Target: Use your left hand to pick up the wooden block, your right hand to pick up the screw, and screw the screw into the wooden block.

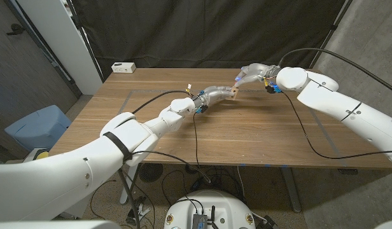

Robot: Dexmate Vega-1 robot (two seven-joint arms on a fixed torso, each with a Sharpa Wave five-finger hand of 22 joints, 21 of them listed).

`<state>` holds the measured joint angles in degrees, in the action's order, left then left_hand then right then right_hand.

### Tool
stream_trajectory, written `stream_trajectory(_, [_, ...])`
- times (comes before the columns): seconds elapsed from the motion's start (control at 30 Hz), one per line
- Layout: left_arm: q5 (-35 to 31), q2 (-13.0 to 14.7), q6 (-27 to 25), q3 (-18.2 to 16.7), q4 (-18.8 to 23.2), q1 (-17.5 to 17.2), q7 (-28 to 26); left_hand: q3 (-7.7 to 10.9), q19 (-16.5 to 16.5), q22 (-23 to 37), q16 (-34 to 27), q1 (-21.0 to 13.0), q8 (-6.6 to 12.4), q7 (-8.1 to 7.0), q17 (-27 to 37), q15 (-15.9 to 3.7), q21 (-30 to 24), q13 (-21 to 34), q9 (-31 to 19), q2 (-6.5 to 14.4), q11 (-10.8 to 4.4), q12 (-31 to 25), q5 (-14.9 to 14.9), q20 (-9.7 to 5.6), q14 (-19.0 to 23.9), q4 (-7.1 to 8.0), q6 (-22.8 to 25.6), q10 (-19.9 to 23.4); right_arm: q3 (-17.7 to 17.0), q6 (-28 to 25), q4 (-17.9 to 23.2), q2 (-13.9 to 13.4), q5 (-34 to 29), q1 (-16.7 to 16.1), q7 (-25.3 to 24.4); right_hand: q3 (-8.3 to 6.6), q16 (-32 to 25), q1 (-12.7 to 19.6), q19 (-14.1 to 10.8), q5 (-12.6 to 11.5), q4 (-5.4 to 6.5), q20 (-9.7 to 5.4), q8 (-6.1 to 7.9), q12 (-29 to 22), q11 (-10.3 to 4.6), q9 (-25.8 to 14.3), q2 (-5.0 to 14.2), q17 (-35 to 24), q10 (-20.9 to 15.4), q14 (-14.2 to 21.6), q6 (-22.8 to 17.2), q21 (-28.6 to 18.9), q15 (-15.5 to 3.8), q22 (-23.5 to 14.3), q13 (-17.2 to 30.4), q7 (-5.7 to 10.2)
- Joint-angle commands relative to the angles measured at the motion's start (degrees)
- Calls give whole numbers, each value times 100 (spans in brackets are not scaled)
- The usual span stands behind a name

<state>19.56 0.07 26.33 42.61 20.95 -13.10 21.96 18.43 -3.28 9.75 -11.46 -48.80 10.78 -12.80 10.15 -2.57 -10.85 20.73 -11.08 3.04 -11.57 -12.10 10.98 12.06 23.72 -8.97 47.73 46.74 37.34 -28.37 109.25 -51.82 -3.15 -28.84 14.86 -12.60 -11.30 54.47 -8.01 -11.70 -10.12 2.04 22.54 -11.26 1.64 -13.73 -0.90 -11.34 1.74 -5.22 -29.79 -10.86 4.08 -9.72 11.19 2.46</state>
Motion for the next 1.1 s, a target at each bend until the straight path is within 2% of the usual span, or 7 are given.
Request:
stream_trajectory(0.03, [-14, -35, -71, 59, -10, 47, -39, -2, 12, 27, -15, 11, 59, -4, 16, -156, -13, 10, -11, 20, -1, -17, 12, 3, 13, 33, 84, -15, 16, 36, -127, 45, -19, 61, 86, -61, -51, 84, -24, 10, 12, -14, 44, -15, -29, -29, -1, -22, 38, 20, -67, -40, 15, -13, 16, 37])
stream_trajectory(0.73, [-2, 7, 156, 43, 10, -9, 22, -7, 31, 27, -14, 18, 59, -5, 17, -154, -8, 18, -11, 16, -11, -28, 11, 5, 4, 36, 90, 0, 34, -31, -109, 57, -99, 58, 54, -193, -89, 235, -157, 48, 42, -52, 275, -68, -67, -87, 5, -34, -175, 134, -521, -71, -43, -15, 14, 157])
stream_trajectory(1.1, [-2, 31, 253, 15, 24, -44, 81, -10, 35, 27, -14, 16, 58, -5, 18, -181, -10, 14, -11, 15, -14, -25, 7, 5, -13, 36, 86, -4, 22, -59, -84, 62, -125, 20, -21, -272, -118, 320, -254, 71, 54, -96, 411, -79, -151, -95, 14, -41, -292, 238, -810, -87, -72, -17, 13, 223])
